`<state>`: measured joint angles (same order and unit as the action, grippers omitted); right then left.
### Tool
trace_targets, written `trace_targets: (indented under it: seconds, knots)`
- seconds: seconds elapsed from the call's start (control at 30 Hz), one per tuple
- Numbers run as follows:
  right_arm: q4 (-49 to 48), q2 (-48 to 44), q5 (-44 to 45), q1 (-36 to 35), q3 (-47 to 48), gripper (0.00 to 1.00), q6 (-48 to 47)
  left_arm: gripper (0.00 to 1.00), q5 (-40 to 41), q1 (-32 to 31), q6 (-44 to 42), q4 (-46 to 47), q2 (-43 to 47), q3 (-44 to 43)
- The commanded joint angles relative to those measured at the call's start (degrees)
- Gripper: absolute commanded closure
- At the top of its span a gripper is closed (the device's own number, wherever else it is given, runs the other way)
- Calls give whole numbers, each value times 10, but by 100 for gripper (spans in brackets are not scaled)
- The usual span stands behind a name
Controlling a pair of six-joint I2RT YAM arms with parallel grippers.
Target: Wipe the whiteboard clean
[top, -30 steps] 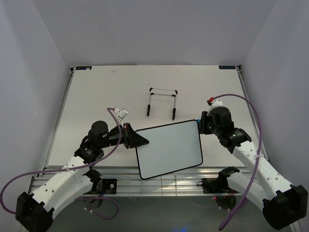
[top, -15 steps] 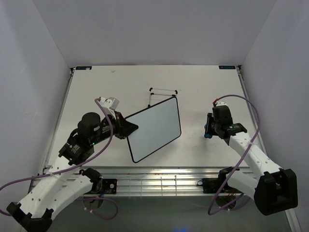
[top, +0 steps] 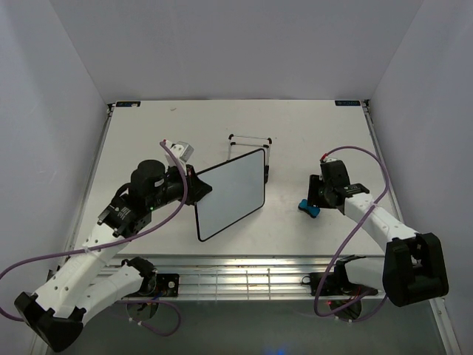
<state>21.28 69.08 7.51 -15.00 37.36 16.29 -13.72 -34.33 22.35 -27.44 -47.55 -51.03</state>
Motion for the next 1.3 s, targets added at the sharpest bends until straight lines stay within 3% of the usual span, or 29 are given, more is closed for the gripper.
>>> trace_targets:
  seconds: [0.0, 0.2, 0.37, 0.5, 0.63, 0.77, 0.83, 1.03, 1.1, 1.2, 1.27]
  knots:
    - [-23, -15, -12, 2, -1, 45, 1, 100, 18, 0, -17, 34, 14, -53]
    - [17, -81, -23, 3, 26, 44, 1, 100, 60, 0, -46, 38, 7, -83]
    - [38, -163, -69, 2, 29, 40, -8, 100, 46, 0, -112, 123, 2, -77]
    - [45, -247, -119, 3, 16, 37, -4, 100, 25, 1, -170, 145, -77, -122]
    - [60, -286, -160, 2, 7, 24, -3, 100, -107, 41, -207, 269, -126, -119]
    - [92, -316, -202, 2, 5, 14, -8, 100, -351, 130, -179, 368, -213, -144]
    - [109, -347, -203, 2, 4, 11, -11, 100, -411, 166, -184, 385, -256, -175]
    - [152, -414, -227, 2, 38, 4, -10, 100, -596, 235, -204, 373, -431, -280]
    - [155, -421, -250, 2, 44, 2, -9, 100, -623, 249, -225, 342, -488, -317]
    - [162, -422, -253, 2, 45, 10, -15, 100, -636, 253, -320, 230, -527, -382]
    - [169, -418, -240, 2, 46, 10, -21, 100, -654, 259, -318, 237, -540, -393]
